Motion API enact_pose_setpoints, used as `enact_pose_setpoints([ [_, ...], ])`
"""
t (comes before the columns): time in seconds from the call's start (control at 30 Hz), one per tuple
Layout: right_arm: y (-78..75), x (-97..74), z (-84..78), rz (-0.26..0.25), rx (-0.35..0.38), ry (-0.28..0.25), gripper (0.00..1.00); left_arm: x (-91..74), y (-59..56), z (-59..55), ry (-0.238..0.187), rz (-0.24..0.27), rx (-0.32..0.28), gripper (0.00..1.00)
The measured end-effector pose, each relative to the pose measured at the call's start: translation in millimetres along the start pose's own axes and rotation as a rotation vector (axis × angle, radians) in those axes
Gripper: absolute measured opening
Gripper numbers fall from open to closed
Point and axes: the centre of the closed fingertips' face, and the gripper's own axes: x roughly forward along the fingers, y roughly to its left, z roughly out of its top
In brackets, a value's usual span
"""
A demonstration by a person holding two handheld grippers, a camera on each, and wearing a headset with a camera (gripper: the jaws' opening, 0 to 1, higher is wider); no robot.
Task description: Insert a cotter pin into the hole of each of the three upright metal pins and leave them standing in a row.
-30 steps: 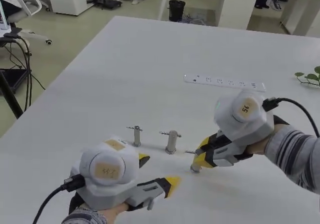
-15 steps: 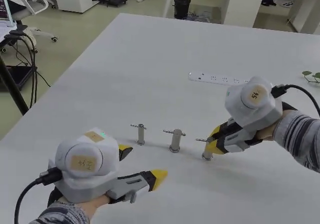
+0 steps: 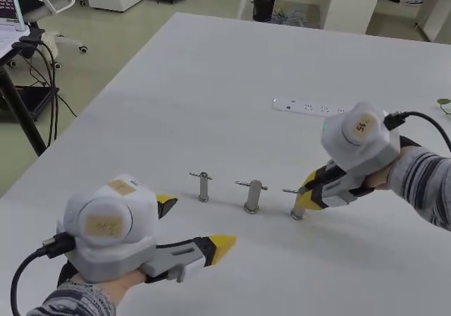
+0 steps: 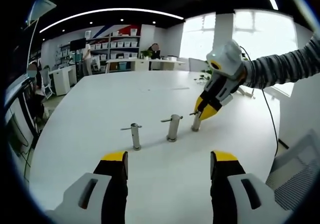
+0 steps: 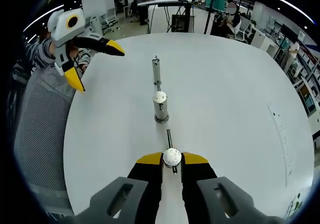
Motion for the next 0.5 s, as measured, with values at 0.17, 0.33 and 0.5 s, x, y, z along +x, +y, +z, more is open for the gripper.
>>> enact_pose_setpoints([
  [0.17, -0.3, 0.3, -1.0, 0.011, -0.02, 0.002, 0.08, -2.0, 1.2, 1.2, -0.008, 0.007, 0.006, 0.65],
  [0.33, -2.4, 0.7, -2.4, 0.025, 0.005, -0.004, 0.09, -2.1, -0.7, -2.1, -0.004, 0.004, -0.005, 0.65],
  [0.5, -1.0, 1.2, -1.7, 0.034, -0.004, -0.011, 0.09, -1.9, -1.0, -3.7, -0.003, 0.003, -0.014, 0.65],
])
